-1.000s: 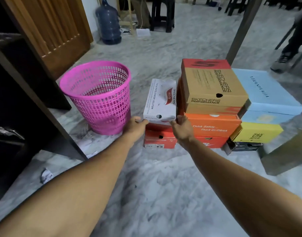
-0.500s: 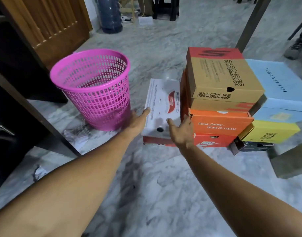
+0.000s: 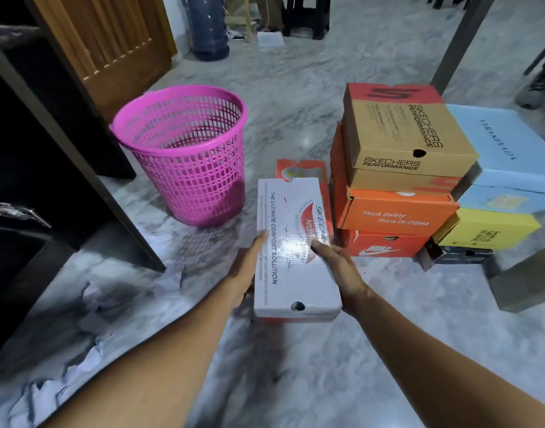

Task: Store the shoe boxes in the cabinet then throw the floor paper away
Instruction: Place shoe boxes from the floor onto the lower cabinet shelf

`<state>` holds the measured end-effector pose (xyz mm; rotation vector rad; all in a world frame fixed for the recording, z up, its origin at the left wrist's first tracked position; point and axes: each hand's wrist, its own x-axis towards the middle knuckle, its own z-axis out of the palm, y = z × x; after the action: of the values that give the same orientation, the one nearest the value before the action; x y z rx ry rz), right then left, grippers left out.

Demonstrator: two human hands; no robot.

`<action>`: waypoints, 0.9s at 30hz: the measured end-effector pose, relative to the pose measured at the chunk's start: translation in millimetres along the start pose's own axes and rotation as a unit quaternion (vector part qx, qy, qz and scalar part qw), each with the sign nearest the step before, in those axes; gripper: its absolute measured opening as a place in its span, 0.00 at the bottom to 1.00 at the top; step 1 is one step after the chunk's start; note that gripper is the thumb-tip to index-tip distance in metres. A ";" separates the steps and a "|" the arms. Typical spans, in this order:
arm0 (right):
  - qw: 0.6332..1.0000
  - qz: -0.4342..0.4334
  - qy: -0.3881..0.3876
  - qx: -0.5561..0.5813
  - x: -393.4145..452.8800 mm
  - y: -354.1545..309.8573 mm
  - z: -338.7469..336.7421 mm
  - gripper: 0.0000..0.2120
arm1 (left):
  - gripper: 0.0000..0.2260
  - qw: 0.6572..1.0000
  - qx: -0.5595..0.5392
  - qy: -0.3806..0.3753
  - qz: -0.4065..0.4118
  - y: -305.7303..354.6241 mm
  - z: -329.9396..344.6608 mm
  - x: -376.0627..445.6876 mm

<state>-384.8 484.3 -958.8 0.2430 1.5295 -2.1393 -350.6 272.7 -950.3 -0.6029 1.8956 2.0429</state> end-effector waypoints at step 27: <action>0.891 0.031 -0.361 -0.273 -98.3 6.9 292.9 0.20 | 0.20 0.862 -0.293 0.397 0.113 4.6 -223.2 -269.4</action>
<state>-256.4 240.1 -819.7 -0.6222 1.5220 -1.3979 -94.5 69.5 -825.6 -1.6572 1.6988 2.8446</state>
